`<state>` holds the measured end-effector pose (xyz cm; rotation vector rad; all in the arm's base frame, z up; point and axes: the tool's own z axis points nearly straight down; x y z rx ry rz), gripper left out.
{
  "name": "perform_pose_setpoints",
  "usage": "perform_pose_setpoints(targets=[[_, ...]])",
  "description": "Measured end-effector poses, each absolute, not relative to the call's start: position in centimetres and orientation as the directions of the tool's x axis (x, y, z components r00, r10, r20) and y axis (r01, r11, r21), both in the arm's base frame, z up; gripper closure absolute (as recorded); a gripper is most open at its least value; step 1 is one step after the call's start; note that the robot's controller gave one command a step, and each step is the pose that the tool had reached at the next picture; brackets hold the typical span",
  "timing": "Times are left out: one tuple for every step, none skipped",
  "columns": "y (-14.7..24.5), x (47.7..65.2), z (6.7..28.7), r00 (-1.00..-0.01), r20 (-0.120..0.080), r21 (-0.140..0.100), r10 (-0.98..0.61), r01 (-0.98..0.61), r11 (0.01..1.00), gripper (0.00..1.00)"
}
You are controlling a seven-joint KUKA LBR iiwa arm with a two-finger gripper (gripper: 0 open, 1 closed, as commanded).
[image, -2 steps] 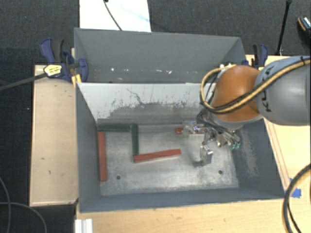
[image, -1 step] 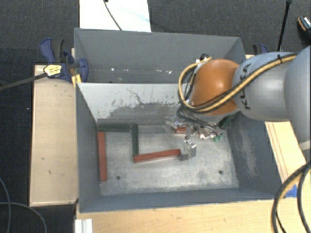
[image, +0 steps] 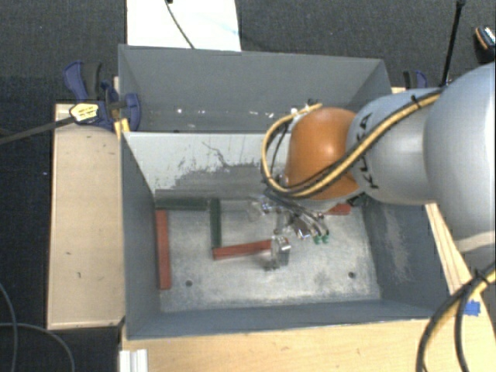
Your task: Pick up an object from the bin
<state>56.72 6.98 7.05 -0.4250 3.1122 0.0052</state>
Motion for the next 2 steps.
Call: perform_pose_setpoints(targets=[[6.7,56.8,7.1,-0.963,-0.002,0.000,-0.268,-0.268,0.963,1.00],[9.6,56.2,22.1,-0.976,-0.011,0.001,-0.219,-0.219,0.976,1.00]])
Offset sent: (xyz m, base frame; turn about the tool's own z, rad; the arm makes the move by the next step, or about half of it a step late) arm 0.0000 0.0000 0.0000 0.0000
